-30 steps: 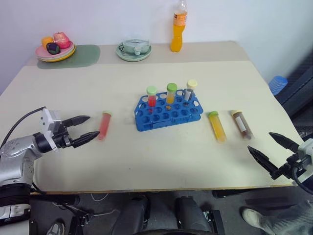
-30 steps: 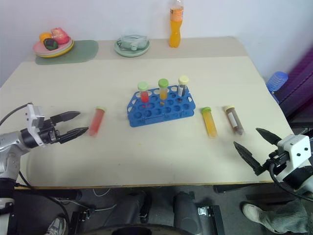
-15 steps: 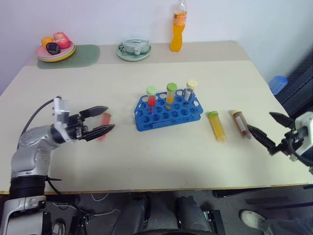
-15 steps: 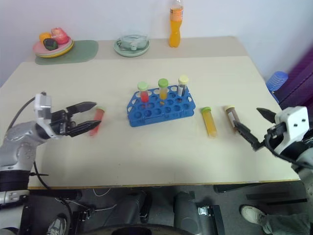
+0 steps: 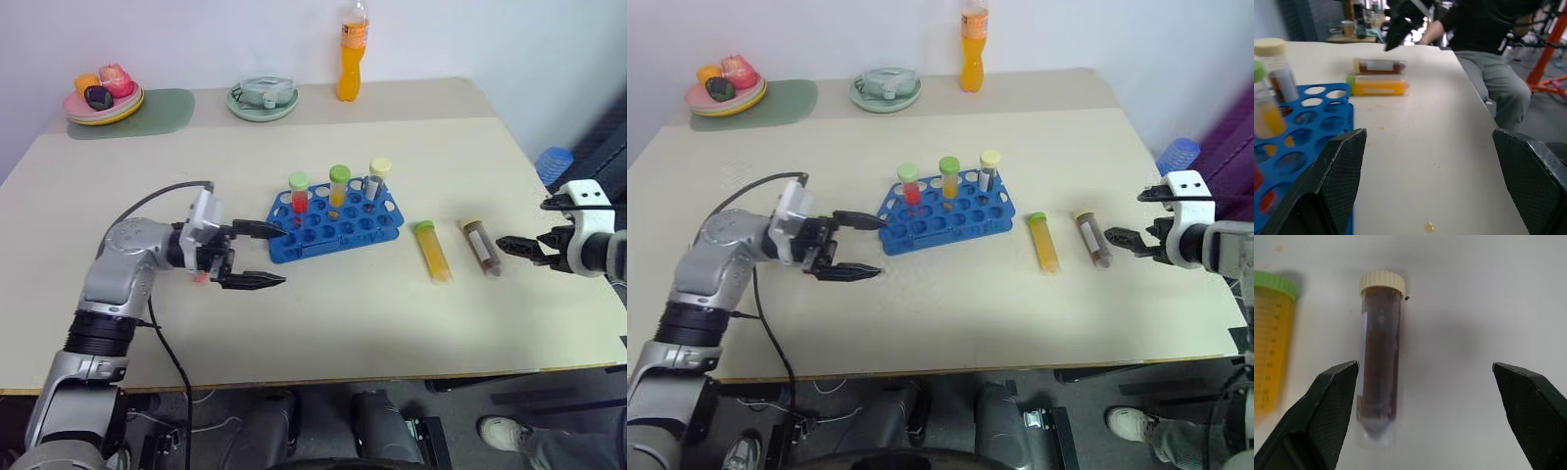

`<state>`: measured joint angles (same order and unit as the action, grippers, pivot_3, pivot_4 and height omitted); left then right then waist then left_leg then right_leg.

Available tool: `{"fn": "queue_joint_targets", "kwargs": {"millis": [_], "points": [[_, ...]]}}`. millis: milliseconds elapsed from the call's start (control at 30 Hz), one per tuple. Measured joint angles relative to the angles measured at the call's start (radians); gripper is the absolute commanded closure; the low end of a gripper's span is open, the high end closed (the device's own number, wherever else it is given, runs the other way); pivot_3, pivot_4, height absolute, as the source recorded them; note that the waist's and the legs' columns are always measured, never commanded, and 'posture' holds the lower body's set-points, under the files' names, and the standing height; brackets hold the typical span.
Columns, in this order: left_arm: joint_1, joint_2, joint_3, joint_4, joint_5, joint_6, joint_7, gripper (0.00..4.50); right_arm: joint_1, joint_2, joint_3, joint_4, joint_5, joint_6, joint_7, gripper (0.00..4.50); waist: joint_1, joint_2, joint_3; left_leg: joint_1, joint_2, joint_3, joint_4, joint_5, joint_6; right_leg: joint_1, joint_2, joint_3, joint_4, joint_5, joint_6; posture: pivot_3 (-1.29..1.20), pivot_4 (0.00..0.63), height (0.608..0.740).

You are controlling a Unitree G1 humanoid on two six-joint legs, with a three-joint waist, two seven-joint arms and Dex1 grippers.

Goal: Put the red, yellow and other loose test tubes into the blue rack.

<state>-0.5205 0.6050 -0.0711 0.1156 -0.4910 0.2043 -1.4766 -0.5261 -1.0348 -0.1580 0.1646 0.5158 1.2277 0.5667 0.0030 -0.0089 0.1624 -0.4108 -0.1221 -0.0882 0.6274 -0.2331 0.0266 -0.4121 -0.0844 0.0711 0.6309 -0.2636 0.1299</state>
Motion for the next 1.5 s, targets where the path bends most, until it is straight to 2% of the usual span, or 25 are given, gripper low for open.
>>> {"fn": "queue_joint_targets", "kwargs": {"millis": [333, 567, 667, 833, 867, 1067, 1133, 1233, 1433, 1500], "points": [[0.018, -0.036, -0.024, -0.031, 0.024, -0.014, 0.053, 0.32, -0.172, 0.074, 0.133, 0.119, -0.058, 0.042, 0.041, 0.0, 0.0, 0.0, 0.0, 0.0, 0.0, 0.0, 0.002, 0.0, 0.0, 0.0, 0.0, -0.001, 0.001, 0.0, 0.0, 0.0, 0.15, 0.74], [0.062, -0.029, -0.021, -0.086, 0.019, 0.013, 0.08, 0.32, -0.321, 0.136, 0.28, 0.362, -0.171, -0.011, 0.094, 0.0, -0.012, 0.0, 0.0, 0.0, 0.0, 0.0, 0.002, 0.0, 0.0, 0.0, 0.0, -0.002, 0.001, 0.0, 0.0, 0.0, 0.15, 0.74], [0.081, -0.023, -0.016, -0.108, 0.011, 0.028, 0.092, 0.28, -0.376, 0.155, 0.337, 0.477, -0.235, -0.072, 0.13, 0.9, -0.016, 0.0, 0.0, 0.0, 0.0, 0.0, 0.002, 0.0, 0.0, 0.0, 0.001, -0.002, 0.001, 0.0, 0.001, 0.0, 0.15, 0.74], [0.118, -0.018, -0.009, -0.154, 0.0, 0.049, 0.126, 0.28, -0.441, 0.175, 0.388, 0.616, -0.335, -0.167, 0.188, 3.41, -0.022, 0.0, 0.0, 0.0, 0.0, 0.0, 0.002, 0.0, 0.0, 0.0, 0.001, -0.002, 0.002, 0.001, 0.001, 0.0, 0.15, 0.74], [0.127, -0.016, -0.008, -0.161, -0.001, 0.052, 0.131, 0.28, -0.448, 0.18, 0.389, 0.63, -0.348, -0.175, 0.199, 3.67, -0.023, 0.0, 0.0, 0.0, 0.0, 0.0, 0.002, 0.0, 0.0, 0.0, 0.001, -0.002, 0.002, 0.001, 0.001, 0.0, 0.15, 0.74], [0.158, -0.005, 0.013, -0.181, -0.002, 0.065, 0.162, 0.28, -0.457, 0.193, 0.391, 0.648, -0.404, -0.209, 0.249, 3.67, -0.024, 0.0, 0.0, 0.001, 0.0, 0.0, 0.003, 0.0, 0.0, 0.001, 0.002, -0.002, 0.002, 0.001, 0.001, 0.0, 0.15, 0.74], [0.168, -0.006, 0.019, -0.189, -0.003, 0.071, 0.178, 0.28, -0.432, 0.187, 0.381, 0.608, -0.405, -0.218, 0.269, 3.67, -0.024, 0.0, 0.0, 0.001, 0.0, 0.0, 0.002, 0.0, 0.0, 0.0, 0.002, -0.002, 0.002, 0.001, 0.001, 0.0, 0.15, 0.74], [0.186, -0.012, 0.046, -0.194, -0.017, 0.069, 0.199, 0.28, -0.319, 0.159, 0.336, 0.41, -0.368, -0.215, 0.318, 3.67, -0.019, 0.0, 0.0, 0.001, 0.0, 0.0, 0.001, 0.0, -0.001, -0.001, 0.002, -0.002, 0.003, 0.001, 0.001, 0.0, 0.15, 0.74], [0.211, -0.061, 0.099, -0.188, -0.04, 0.044, 0.269, 0.28, 0.028, 0.102, 0.133, -0.17, -0.21, -0.17, 0.369, 3.67, -0.007, 0.001, 0.001, -0.001, 0.0, -0.001, 0.002, 0.0, -0.001, -0.001, 0.001, -0.003, 0.002, 0.001, 0.001, 0.0, 0.15, 0.74], [0.221, -0.069, 0.125, -0.189, -0.051, 0.043, 0.292, 0.28, 0.129, 0.124, 0.063, -0.33, -0.172, -0.175, 0.352, 3.67, -0.007, 0.001, 0.001, -0.001, 0.0, -0.001, 0.003, -0.001, -0.001, 0.0, 0.001, -0.003, 0.002, 0.001, 0.001, 0.0, 0.15, 0.74]]}}
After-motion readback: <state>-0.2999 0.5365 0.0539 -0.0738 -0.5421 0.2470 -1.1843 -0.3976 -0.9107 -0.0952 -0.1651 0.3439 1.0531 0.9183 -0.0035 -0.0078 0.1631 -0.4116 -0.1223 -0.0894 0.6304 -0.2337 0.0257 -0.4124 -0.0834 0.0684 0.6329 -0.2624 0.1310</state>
